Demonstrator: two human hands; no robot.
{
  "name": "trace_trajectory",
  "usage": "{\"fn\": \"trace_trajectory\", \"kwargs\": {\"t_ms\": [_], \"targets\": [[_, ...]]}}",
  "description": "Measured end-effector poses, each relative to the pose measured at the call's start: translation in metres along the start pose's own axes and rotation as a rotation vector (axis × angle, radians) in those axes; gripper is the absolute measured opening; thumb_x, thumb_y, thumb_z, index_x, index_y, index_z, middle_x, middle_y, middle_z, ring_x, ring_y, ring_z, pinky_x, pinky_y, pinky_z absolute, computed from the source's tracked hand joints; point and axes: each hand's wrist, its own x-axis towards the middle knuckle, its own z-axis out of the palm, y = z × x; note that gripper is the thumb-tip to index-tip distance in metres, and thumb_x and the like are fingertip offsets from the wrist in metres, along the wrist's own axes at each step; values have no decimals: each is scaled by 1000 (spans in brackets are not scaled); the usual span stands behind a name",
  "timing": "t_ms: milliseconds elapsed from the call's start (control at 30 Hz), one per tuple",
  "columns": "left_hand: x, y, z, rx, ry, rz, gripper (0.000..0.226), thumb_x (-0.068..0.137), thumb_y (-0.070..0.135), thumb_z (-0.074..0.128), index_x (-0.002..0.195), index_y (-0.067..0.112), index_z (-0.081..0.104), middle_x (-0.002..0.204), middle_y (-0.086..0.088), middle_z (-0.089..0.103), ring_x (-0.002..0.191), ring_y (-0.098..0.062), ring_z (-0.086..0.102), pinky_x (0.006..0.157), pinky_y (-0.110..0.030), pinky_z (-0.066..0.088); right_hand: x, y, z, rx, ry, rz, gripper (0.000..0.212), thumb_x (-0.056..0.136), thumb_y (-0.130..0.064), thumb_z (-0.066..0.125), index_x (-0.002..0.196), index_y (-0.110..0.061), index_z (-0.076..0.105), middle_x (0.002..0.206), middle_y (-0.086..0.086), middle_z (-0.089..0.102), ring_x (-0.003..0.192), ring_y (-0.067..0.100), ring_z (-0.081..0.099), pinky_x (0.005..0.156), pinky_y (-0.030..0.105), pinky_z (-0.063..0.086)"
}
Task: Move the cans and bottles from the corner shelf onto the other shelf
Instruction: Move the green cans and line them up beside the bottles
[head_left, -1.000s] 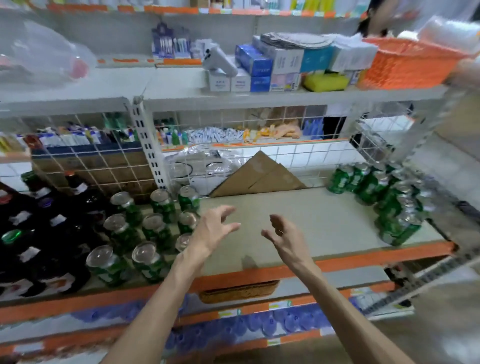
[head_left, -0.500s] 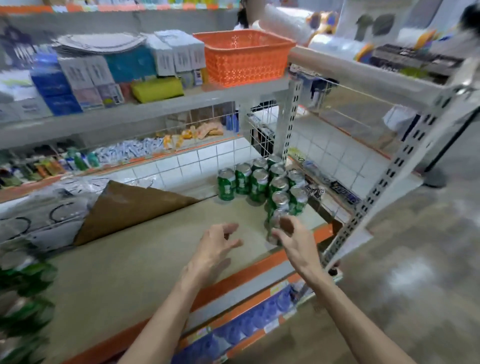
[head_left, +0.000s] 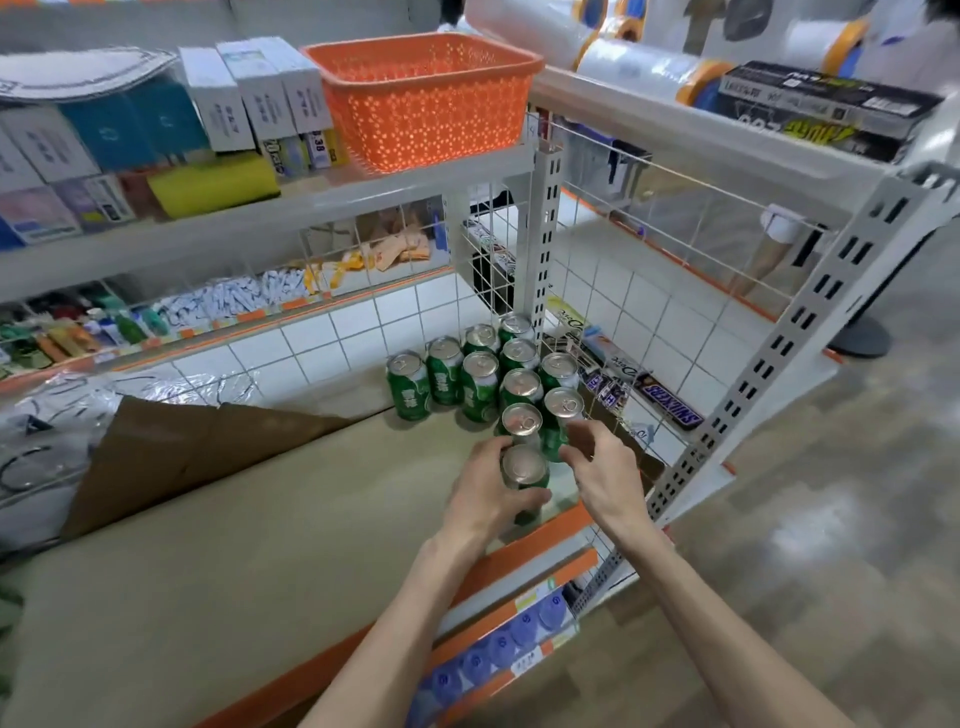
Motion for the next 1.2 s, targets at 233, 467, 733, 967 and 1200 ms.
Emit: {"fn": "trace_trajectory", "kwargs": {"t_ms": [233,467,733,967,1200], "targets": [[11,-12,-11,-50,2,-7,52,63,30,89,106,30,60,102,10,68,92,-9,66,84,-39,57,13,-6,8,-59,-7,-4,41,90,-22,68,128,-13,58,121,1,65,109,17,61,99,39,49],[13,-38,-65,-40,88,-82,54,61,45,89,99,27,56,95,9,67,84,-10,65,77,-41,57,24,-12,47,-245,-16,-81,47,83,-31,74,123,-15,56,118,2,64,104,23,61,86,41,51],[17,-44,-71,12,-75,-16,75,70,26,88,136,23,52,129,6,56,111,-7,53,84,-5,40,30,-9,64,-354,40,-68,67,78,-40,77,128,-11,43,123,8,58,115,30,52,95,46,47],[17,-52,-84,87,-64,-67,66,65,31,89,125,30,62,120,12,62,107,-10,61,89,-27,50,40,-1,54,-440,-16,-130,59,82,-37,74,129,-9,53,122,15,51,113,29,38,98,40,38],[5,-34,-46,73,156,-205,70,67,35,91,120,20,47,113,8,56,100,-10,57,73,-17,47,42,17,31,-290,-235,-305,51,86,-30,71,131,-15,52,126,6,55,115,24,48,100,46,41]]}}
